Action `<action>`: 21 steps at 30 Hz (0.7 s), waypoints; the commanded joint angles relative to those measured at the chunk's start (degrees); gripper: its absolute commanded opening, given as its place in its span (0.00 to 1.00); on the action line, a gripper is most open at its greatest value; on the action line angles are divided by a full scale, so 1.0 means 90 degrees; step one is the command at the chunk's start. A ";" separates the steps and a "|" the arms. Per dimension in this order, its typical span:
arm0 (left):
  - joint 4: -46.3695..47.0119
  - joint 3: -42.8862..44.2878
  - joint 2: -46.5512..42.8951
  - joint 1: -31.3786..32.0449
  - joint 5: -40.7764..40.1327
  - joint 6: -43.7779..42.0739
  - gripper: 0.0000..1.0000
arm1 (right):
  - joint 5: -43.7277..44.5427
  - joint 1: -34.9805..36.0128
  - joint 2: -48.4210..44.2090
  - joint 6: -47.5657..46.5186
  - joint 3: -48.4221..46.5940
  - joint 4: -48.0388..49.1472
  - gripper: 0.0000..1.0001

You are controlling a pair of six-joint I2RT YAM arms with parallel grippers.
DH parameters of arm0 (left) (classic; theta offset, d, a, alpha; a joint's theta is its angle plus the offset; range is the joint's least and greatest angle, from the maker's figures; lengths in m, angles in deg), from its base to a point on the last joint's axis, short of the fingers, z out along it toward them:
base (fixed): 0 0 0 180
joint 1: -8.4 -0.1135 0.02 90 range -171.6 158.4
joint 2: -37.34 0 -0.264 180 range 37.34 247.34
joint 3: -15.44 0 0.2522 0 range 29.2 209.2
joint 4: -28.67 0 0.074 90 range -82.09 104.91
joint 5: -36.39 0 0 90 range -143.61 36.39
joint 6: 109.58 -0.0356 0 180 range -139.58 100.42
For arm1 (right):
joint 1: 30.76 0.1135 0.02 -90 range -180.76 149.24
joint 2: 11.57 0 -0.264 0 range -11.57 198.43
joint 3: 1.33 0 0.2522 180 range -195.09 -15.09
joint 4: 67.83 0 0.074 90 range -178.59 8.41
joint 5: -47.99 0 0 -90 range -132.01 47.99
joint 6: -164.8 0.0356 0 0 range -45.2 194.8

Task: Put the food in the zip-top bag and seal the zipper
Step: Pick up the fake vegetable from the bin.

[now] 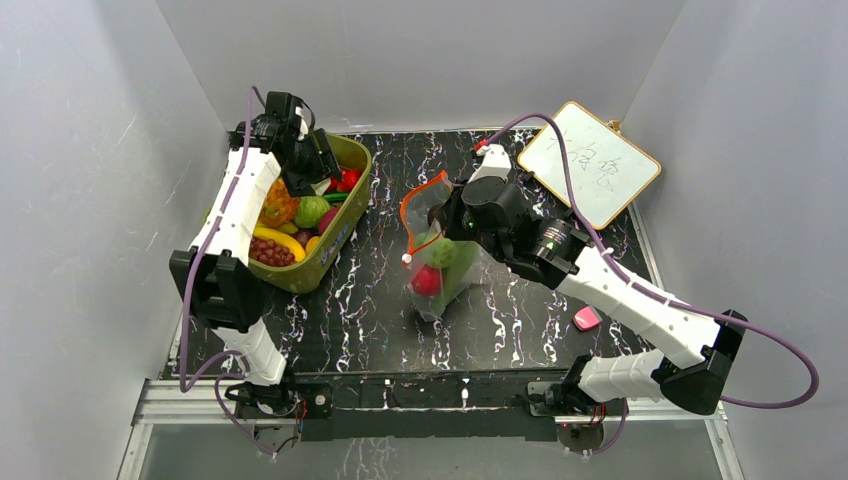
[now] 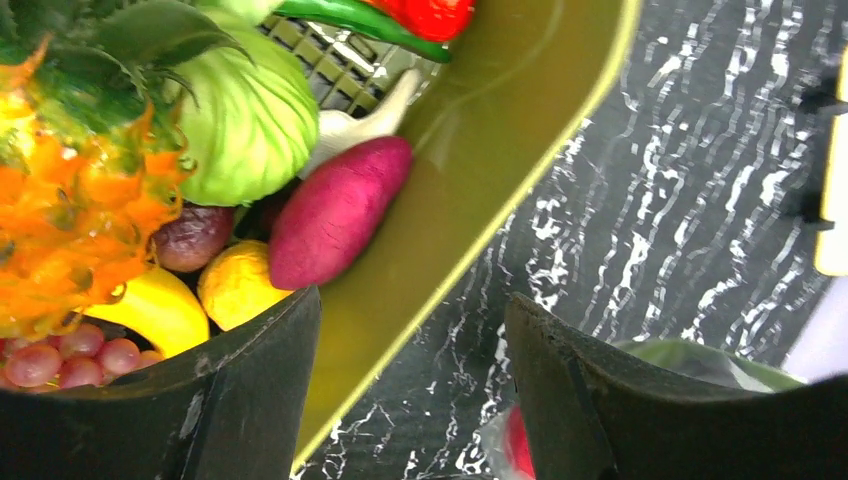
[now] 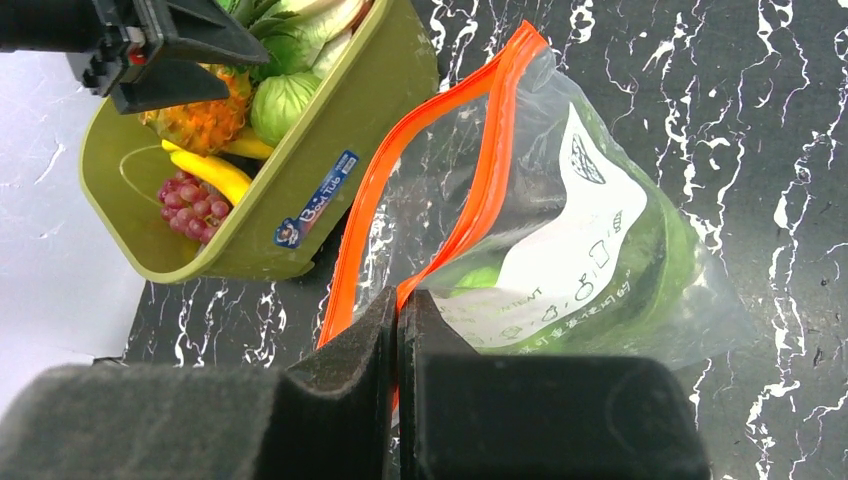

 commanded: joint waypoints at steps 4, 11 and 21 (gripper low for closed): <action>-0.0252 -0.0081 0.0182 -0.0008 -0.0812 -0.0030 0.69 | -0.0026 0.0005 -0.0001 -0.0236 -0.0618 0.0106 0.00; -0.0196 -0.0556 0.0046 -0.0021 -0.1241 -0.0175 0.73 | -0.0146 0.0005 0.0140 -0.0292 -0.0750 -0.0001 0.00; 0.0105 -0.1275 -0.0090 -0.0061 -0.1079 -0.0057 0.76 | -0.0199 0.0003 0.0182 -0.0225 -0.0886 -0.0214 0.00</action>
